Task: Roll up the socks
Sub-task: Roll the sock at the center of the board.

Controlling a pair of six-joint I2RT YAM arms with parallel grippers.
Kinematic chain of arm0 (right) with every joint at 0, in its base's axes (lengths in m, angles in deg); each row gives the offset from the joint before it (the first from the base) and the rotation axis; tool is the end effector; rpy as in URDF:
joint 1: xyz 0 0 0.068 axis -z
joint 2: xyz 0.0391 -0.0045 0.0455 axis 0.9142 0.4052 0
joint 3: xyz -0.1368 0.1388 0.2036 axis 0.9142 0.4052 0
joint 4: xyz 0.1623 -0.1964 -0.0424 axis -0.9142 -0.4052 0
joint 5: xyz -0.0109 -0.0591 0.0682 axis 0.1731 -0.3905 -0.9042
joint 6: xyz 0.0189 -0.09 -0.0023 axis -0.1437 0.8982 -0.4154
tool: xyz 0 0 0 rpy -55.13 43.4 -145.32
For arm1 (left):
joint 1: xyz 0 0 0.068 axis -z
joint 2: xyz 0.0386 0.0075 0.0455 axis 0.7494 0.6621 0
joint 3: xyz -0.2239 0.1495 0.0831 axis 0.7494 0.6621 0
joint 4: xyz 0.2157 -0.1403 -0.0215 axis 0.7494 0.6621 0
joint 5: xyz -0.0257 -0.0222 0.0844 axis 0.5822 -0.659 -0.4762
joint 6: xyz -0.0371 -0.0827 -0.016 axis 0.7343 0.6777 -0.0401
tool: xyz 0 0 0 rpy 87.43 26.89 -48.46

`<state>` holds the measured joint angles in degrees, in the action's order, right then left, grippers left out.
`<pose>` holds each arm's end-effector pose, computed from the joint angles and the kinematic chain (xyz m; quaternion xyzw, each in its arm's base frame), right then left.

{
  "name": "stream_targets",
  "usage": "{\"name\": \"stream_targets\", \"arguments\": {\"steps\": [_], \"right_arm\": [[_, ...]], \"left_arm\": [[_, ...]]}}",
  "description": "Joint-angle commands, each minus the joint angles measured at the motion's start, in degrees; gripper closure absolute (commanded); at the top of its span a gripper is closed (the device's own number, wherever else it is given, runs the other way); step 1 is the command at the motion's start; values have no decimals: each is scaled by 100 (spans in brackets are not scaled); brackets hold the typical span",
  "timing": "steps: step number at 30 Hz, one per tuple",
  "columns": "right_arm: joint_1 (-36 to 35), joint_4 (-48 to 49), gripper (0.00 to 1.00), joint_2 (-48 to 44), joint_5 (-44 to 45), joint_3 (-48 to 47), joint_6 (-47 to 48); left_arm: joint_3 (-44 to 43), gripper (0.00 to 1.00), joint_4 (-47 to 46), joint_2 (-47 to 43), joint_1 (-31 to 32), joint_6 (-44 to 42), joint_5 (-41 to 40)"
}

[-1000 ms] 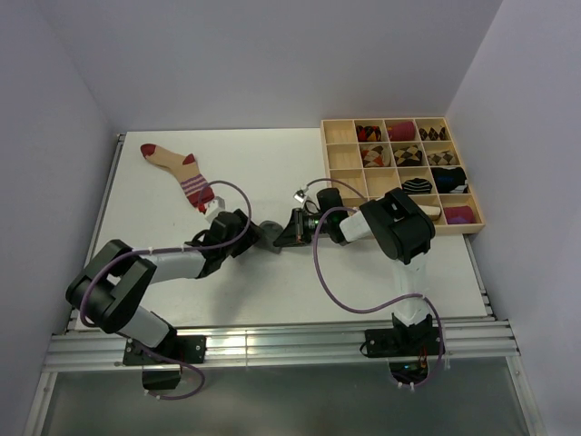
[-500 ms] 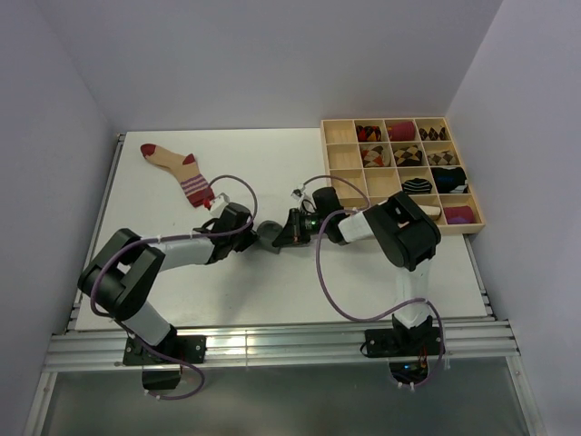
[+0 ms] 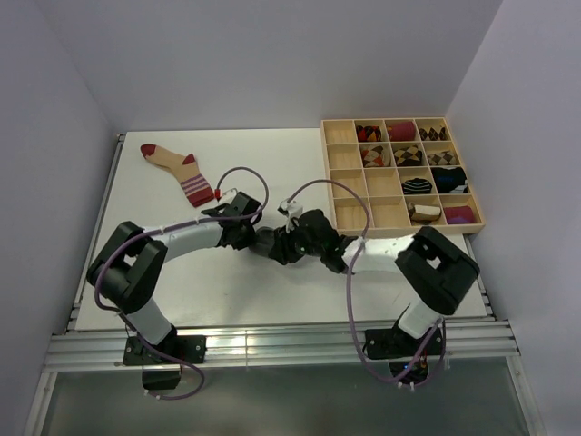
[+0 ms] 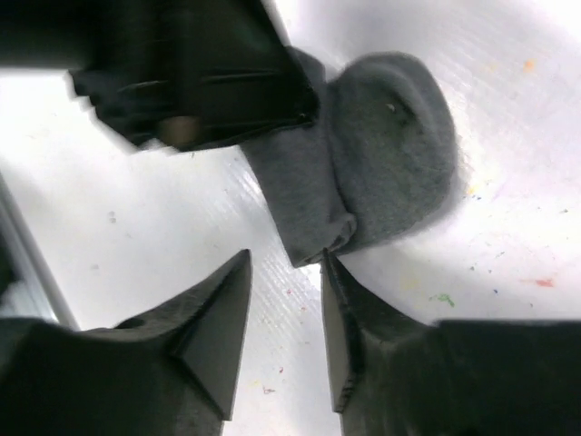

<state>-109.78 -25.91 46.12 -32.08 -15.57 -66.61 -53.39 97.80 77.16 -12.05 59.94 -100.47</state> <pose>0.2423 0.2679 0.1460 -0.2585 0.8236 0.3737 0.3393 0.2833 -0.1864 0.1323 -0.2112 0.9366 -0.1150 0.2549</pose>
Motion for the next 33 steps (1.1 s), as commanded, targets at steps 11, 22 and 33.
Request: {"name": "stream_targets", "arguments": {"steps": [11,22,33], "right_arm": [[-1871,806,47,-341,3831,130,2238],[-2153,798,52,635,3981,-459,2783],[-1987,456,72,1541,3885,-741,2520]], "left_arm": [[-756,82,1140,603,16,-864,262],[-747,81,1105,620,16,-864,359],[-756,80,1052,620,7,-961,394]]}}
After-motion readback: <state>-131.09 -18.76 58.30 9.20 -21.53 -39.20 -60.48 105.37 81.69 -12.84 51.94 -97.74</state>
